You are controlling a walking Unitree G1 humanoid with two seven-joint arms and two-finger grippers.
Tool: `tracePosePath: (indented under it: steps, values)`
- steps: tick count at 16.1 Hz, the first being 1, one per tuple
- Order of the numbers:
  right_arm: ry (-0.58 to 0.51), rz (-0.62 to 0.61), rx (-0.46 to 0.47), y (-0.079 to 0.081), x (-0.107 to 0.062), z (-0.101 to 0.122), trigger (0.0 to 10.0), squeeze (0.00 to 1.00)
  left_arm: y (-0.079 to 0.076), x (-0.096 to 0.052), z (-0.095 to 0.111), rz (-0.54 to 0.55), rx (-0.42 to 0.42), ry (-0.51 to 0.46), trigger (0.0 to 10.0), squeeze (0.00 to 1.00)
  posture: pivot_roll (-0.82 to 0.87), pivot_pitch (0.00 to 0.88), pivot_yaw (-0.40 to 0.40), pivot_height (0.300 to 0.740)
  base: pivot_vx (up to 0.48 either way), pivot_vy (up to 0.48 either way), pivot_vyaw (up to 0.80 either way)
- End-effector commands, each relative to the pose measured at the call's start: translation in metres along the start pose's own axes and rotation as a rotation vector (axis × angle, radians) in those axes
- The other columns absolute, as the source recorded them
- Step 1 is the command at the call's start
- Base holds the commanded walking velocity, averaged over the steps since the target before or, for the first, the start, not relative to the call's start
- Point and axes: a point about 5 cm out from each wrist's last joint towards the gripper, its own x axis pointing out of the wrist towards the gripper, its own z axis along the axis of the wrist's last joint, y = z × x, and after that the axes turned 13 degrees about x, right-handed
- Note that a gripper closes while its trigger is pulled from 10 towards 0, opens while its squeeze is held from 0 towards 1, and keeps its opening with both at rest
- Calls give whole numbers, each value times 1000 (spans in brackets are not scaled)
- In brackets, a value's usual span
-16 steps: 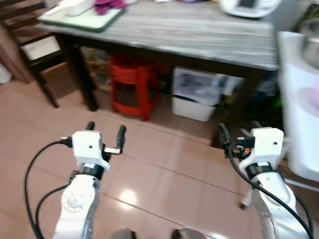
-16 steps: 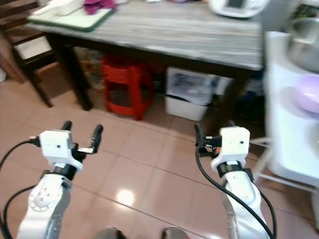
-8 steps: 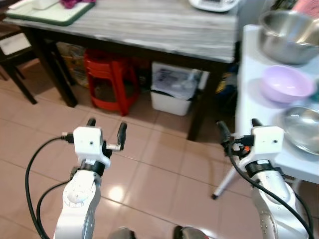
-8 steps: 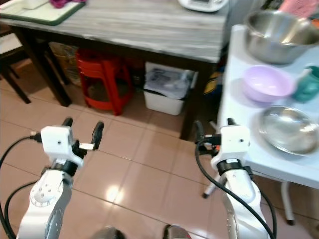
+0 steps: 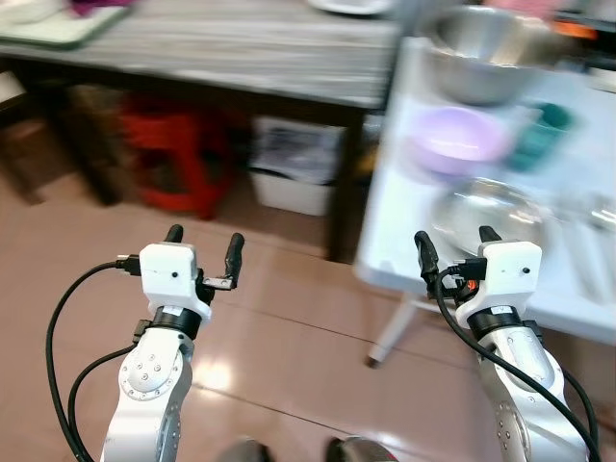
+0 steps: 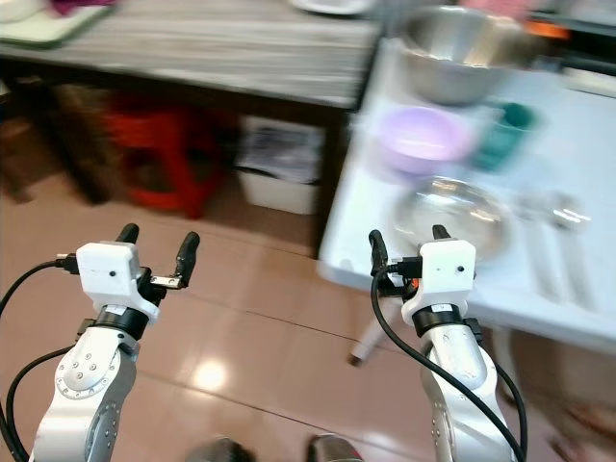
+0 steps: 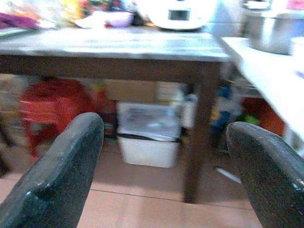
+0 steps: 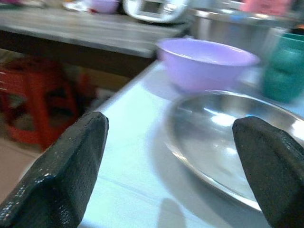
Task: Setting the table
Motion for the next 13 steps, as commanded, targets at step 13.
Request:
tracePosePath:
  steps: [13]
  values:
    - [24,-10,5,0,0,-1,10000,0,-2,-3,-3,-30,-4,-4,10000,0,-121,210,3,740,0,-138,-102]
